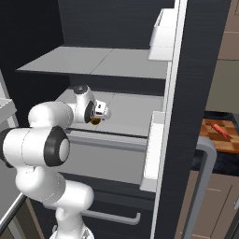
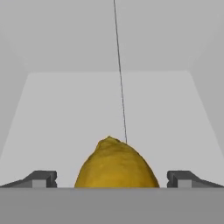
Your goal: Retrieve a lemon from the fridge and place it on the cutting board with the fish.
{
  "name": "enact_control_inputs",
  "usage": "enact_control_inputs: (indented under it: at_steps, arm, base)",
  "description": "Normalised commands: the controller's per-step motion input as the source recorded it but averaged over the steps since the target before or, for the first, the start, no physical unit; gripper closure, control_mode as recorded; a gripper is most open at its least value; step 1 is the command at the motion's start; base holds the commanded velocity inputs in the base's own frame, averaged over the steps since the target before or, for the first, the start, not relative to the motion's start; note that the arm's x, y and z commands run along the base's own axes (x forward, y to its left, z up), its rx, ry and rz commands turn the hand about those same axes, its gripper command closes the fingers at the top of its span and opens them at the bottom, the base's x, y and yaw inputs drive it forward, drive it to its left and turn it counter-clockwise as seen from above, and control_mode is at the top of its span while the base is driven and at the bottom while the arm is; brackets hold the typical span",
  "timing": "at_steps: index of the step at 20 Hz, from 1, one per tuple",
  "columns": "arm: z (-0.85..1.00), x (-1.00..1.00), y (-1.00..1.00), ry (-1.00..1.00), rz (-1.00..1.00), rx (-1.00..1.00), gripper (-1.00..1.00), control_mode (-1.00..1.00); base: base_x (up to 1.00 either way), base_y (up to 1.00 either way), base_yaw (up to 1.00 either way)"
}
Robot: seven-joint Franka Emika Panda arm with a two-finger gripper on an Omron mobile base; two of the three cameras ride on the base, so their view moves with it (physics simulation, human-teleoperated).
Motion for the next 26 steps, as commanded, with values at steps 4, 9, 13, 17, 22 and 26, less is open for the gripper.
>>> enact_control_inputs:
  at_steps: [4, 9, 13, 17, 22, 26]
  arm:
    - [-0.19, 0.08, 0.00, 0.01, 0.00, 0.00, -1.00, -1.00]
    - [-0.18, 0.12, 0.00, 0.02, 0.00, 0.00, -1.00, -1.00]
    - [-0.06, 0.00, 0.00, 0.05, 0.00, 0.00, -1.00, -1.00]
    - [-0.09, 0.00, 0.00, 0.07, 0.00, 0.00, -1.00, -1.00]
    - [-0.11, -0.02, 0.00, 0.06, 0.00, 0.00, -1.00, -1.00]
    - [-0.10, 0.00, 0.00, 0.05, 0.00, 0.00, -1.00, -1.00]
  base:
    - [0.00, 0.00, 0.00]
    - [0.00, 0.00, 0.00]
    - [0.00, 0.00, 0.00]
    - [0.00, 0.00, 0.00]
    - [0.00, 0.00, 0.00]
    - [0.00, 0.00, 0.00]
